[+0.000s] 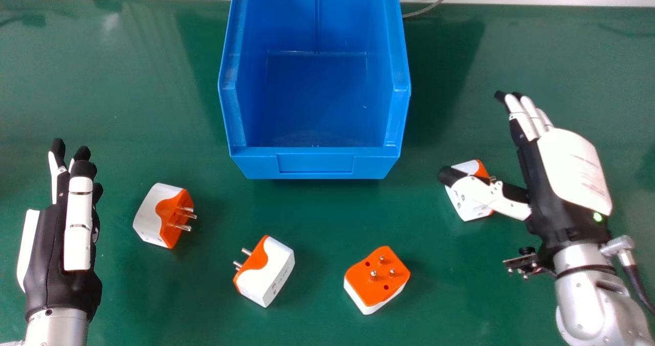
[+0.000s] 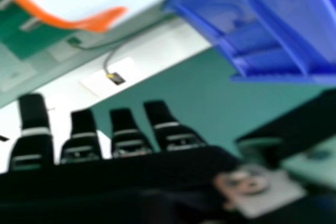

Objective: Pick all objects and put in blue box

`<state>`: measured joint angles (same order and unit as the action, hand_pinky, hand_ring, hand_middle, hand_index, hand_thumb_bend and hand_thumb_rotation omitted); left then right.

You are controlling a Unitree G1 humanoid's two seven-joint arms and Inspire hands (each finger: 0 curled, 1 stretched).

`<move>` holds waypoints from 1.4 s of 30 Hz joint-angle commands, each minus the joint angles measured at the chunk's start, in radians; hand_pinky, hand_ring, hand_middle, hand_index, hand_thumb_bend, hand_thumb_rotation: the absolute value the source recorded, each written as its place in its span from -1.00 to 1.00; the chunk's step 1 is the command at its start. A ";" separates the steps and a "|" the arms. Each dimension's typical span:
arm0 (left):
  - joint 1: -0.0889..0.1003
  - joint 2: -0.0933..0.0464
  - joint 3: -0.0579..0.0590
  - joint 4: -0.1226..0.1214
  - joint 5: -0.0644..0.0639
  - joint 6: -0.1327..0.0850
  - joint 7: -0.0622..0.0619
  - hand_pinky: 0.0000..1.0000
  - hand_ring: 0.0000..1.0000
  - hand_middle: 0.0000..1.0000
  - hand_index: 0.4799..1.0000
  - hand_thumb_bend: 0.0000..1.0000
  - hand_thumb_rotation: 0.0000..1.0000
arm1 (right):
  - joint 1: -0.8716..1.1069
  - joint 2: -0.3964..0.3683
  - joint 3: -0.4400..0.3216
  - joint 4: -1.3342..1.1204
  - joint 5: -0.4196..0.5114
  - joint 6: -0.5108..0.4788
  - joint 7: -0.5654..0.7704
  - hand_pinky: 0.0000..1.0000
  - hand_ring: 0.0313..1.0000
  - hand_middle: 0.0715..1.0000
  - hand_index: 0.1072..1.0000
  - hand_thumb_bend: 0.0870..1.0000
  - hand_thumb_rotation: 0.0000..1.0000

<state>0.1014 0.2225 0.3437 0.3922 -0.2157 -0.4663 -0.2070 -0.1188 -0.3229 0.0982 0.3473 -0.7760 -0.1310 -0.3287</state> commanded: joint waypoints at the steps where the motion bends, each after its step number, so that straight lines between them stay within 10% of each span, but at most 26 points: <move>1: -0.001 0.012 0.011 -0.011 -0.004 -0.015 0.001 1.00 1.00 1.00 1.00 -0.14 1.00 | -0.041 -0.023 0.024 0.004 -0.021 0.023 -0.024 0.41 0.77 0.82 0.72 0.41 0.89; 10: -0.002 0.009 0.021 -0.008 -0.021 -0.015 -0.012 1.00 1.00 1.00 1.00 -0.20 1.00 | -0.098 -0.110 0.110 0.105 -0.035 0.011 0.003 0.49 0.76 0.81 0.73 0.38 0.87; 17: 0.011 0.014 0.022 -0.015 -0.011 -0.016 -0.012 1.00 1.00 1.00 1.00 -0.13 1.00 | -0.121 -0.223 0.138 0.135 -0.038 -0.047 0.017 0.63 0.81 0.86 0.80 0.35 0.86; 35: 0.041 0.001 0.036 -0.066 -0.053 0.016 -0.030 1.00 1.00 1.00 1.00 -0.19 1.00 | -0.301 -0.422 0.266 0.305 -0.118 -0.237 0.076 0.82 0.92 0.96 0.91 0.55 0.72; 42: 0.049 0.001 0.029 -0.086 -0.038 0.025 -0.017 1.00 1.00 1.00 1.00 -0.19 1.00 | -0.426 -0.428 0.346 0.426 -0.182 -0.282 0.066 0.83 0.93 0.96 0.92 0.63 0.66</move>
<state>0.1445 0.2193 0.3686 0.3368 -0.2550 -0.4434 -0.2294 -0.4956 -0.7327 0.4369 0.7580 -0.9494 -0.4043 -0.2482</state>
